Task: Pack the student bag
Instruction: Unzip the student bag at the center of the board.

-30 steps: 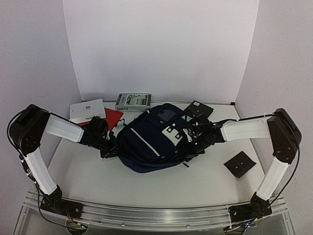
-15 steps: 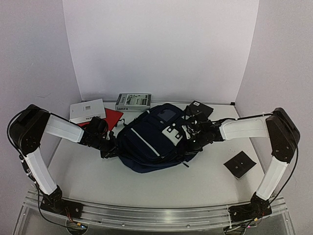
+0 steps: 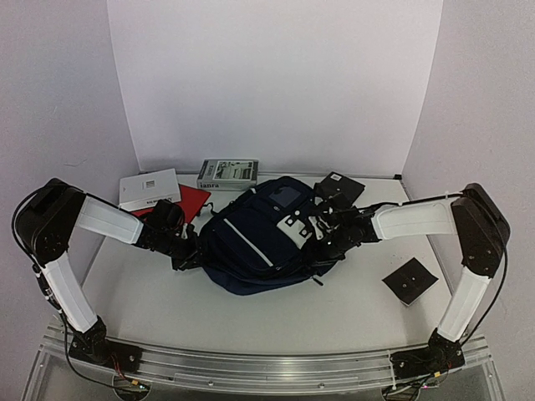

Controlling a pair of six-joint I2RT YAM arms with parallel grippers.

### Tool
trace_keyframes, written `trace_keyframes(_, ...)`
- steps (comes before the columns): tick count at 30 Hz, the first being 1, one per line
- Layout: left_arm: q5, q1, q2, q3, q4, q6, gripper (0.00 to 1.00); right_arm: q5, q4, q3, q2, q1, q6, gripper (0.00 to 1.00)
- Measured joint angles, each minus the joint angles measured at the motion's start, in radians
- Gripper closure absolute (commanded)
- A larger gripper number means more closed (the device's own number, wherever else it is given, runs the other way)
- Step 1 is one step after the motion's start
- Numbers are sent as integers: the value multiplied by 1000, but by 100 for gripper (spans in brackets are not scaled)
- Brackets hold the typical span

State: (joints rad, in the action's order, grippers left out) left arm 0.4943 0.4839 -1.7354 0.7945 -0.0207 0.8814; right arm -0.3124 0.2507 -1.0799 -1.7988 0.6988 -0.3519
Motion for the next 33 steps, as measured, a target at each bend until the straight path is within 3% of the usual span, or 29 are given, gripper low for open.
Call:
trace_keyframes(13,-40,37,14,-30,59,54,100,84,150,-115,-7,196,-127,100)
trace_keyframes(23,-96,59,73,-85,94,100,100,57,243,-319,-166,327,-234,100)
trace_keyframes(33,-104,93,97,-117,134,114,100,42,214,-444,-214,362,-329,100)
